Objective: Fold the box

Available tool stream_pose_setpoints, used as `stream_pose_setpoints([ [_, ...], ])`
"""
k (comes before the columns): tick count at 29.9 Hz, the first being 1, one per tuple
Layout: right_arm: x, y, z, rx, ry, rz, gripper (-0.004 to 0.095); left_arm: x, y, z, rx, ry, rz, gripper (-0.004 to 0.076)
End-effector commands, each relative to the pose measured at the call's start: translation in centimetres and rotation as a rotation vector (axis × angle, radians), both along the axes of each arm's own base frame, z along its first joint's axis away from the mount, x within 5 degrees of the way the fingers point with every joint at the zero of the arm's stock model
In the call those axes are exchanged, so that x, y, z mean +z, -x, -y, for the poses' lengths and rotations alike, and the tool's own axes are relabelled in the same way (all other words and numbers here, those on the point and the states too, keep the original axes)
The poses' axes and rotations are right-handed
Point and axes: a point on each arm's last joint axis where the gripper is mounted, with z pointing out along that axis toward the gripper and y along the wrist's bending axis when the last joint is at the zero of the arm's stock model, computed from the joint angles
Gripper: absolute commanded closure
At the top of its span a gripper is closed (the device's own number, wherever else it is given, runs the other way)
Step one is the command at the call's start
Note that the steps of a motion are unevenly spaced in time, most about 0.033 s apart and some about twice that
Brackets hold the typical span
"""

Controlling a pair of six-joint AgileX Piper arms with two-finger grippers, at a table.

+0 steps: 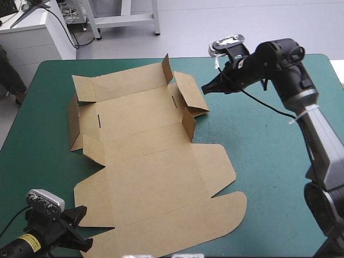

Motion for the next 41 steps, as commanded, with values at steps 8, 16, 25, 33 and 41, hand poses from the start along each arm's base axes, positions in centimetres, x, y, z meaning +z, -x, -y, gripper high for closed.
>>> stream_pose_setpoints([
  [8,-2.0,-1.6,-4.6,0.082,-0.03,-0.051,0.0905,1.2,-0.3,0.2,0.0,0.04,0.064,0.0732],
  [16,-2.8,-2.0,-4.8,0.061,-0.009,-0.066,0.0874,1.2,-0.3,0.2,0.0,0.04,0.064,0.0732],
  [25,-4.4,-2.8,-5.1,0.078,0.03,-0.091,0.0342,1.2,-0.3,0.2,0.0,0.04,0.064,0.0732],
  [33,-8.0,-4.6,-6.6,0.105,0.0,-0.178,0.0327,1.2,-0.3,0.2,0.0,0.04,0.064,0.0732],
  [41,-11.1,-5.9,-7.4,0.106,0.003,-0.247,0.0331,1.2,-0.3,0.2,0.0,0.04,0.064,0.0732],
])
